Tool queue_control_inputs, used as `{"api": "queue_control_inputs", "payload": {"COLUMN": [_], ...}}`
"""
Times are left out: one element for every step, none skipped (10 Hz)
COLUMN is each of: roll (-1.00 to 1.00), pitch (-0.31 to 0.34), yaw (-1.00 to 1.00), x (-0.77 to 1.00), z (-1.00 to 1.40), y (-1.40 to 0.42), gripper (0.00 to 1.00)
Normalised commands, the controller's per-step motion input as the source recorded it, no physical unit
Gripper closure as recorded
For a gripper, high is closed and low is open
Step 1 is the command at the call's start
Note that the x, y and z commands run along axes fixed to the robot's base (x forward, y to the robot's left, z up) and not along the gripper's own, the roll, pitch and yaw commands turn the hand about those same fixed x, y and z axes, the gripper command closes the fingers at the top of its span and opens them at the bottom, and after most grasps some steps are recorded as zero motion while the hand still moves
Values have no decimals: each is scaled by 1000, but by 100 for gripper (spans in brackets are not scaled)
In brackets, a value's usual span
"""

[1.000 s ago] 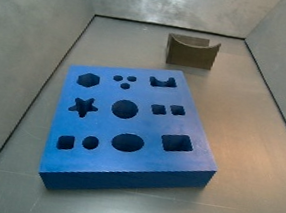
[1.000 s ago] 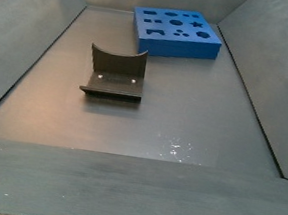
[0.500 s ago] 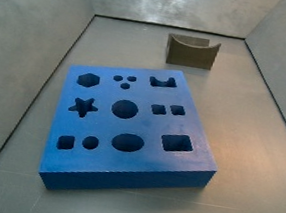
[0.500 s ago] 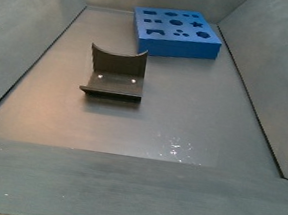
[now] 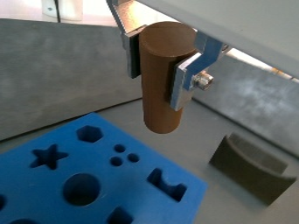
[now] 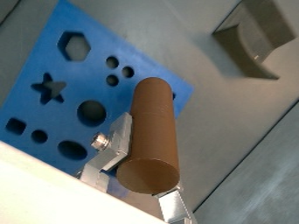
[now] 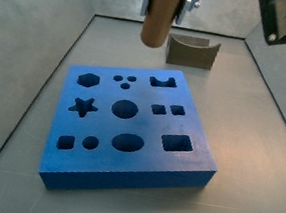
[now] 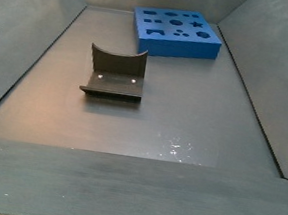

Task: Pick up the round object. Move up. Place the round object on the fixture. Regrasp the round object. Move to above the board. Insert the round object.
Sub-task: Move to above the board, then insert the round object.

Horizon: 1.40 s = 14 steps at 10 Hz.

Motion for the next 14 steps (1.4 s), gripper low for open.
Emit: {"api": "queue_control_inputs", "payload": {"roll": [-1000, -1000, -1000, -1000, -1000, -1000, -1000, -997, -717, -580, -378, -460, -477, -400], "pitch": [-120, -122, -123, -126, -126, -122, -124, -131, -102, -93, -67, -106, -91, -69], "yaw": [-59, -53, -54, -48, -53, -51, -43, -30, -20, -13, -9, 3, 11, 14], "x": [-65, -68, -64, -58, -49, -47, -51, -50, -52, -51, -43, 0, 0, 0], "z": [-23, 1, 4, 2, 7, 10, 9, 12, 9, 8, 13, -60, -94, -106], "y": [-3, 24, 32, 33, 34, 34, 40, 36, 38, 38, 28, 0, 0, -20], "gripper": [100, 100, 100, 100, 100, 100, 100, 100, 100, 100, 100, 100, 100, 100]}}
